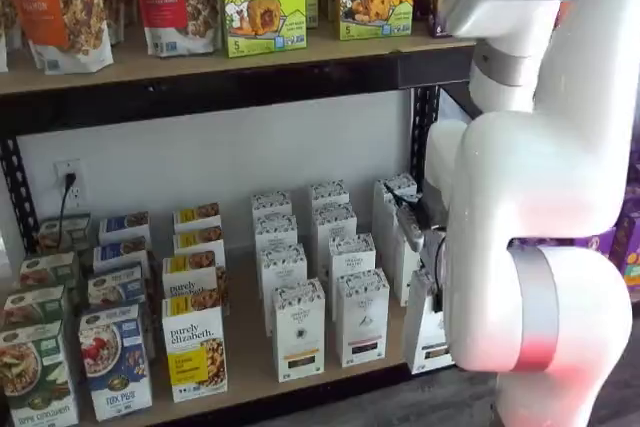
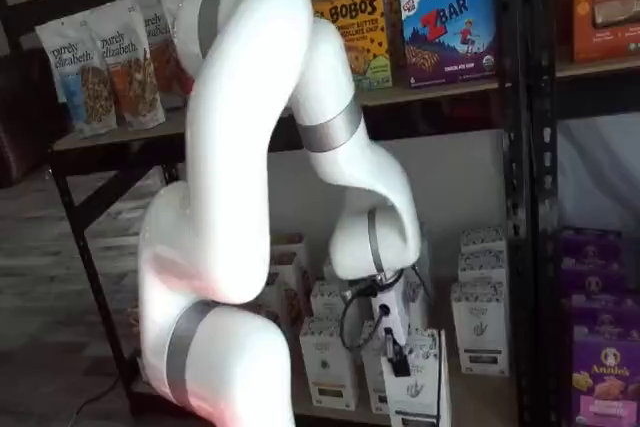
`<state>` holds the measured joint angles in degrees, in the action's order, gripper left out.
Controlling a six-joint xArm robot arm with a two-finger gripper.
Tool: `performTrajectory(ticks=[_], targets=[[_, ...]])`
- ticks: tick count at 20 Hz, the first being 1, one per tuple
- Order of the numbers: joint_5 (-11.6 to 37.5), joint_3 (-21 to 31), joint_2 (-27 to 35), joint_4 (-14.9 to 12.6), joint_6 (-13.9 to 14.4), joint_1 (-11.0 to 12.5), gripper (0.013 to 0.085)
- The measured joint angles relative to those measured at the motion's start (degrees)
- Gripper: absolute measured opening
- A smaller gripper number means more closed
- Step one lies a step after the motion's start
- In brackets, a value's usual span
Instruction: Pick up the white box with a green strip in the middle, on the bottom shelf, the sixth box from the left
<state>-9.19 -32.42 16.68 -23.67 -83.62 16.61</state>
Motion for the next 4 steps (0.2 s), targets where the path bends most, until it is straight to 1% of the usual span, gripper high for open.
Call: performTrajectory(ticks=[2,4], targets=[[-0.5,2.0,-2.6,1.1,-0.3,-0.8,0.053],[-1.3,4.0,-5.3,3.2,-1.5,-1.8,0.053]])
